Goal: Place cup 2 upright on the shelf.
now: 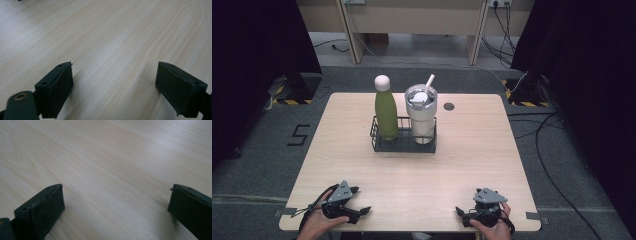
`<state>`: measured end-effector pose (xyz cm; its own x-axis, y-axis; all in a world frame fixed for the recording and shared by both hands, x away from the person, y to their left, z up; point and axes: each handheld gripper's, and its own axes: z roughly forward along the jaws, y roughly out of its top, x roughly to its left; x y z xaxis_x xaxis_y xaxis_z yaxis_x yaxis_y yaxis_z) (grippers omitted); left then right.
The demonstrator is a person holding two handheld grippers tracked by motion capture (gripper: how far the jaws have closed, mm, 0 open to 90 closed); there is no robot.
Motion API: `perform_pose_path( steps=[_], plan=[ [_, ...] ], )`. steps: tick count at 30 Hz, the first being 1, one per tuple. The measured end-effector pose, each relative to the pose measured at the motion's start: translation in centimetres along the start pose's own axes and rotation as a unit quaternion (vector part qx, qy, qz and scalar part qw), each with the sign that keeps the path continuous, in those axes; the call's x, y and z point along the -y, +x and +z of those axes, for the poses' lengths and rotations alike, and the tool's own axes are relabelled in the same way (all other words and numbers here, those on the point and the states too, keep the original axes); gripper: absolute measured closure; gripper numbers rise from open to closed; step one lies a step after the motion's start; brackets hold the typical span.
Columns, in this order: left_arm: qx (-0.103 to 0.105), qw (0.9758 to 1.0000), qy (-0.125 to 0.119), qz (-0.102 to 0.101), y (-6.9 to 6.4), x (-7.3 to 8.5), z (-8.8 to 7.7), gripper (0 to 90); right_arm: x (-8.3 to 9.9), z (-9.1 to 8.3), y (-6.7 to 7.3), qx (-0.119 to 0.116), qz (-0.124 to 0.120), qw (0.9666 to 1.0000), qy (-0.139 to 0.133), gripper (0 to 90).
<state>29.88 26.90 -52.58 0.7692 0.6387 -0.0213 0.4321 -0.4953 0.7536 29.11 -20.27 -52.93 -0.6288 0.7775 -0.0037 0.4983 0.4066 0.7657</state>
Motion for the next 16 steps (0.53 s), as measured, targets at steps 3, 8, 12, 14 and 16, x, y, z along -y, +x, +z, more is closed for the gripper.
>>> perform_pose_path(
  steps=[3,8,12,14,16],
  plan=[
    [-0.001,1.0000,0.000,-0.001,0.05,-0.01,0.01,14.2,0.01,-0.02,0.03,0.000,0.001,1.0000,0.001,0.6],
    [-0.002,1.0000,0.000,-0.001,0.06,-0.01,0.02,14.1,0.02,-0.02,0.04,0.000,0.000,1.0000,0.001,0.6],
    [-0.002,1.0000,0.000,-0.001,0.06,-0.01,0.02,14.0,0.02,-0.03,0.04,0.000,0.000,1.0000,0.000,0.6],
    [-0.003,1.0000,0.000,-0.002,0.06,-0.01,0.03,13.9,0.02,-0.02,0.04,0.000,0.000,1.0000,0.000,0.6],
    [-0.002,1.0000,0.001,-0.001,0.07,-0.02,0.02,13.9,0.02,-0.03,0.05,-0.001,0.000,1.0000,0.000,0.6]
  ],
)
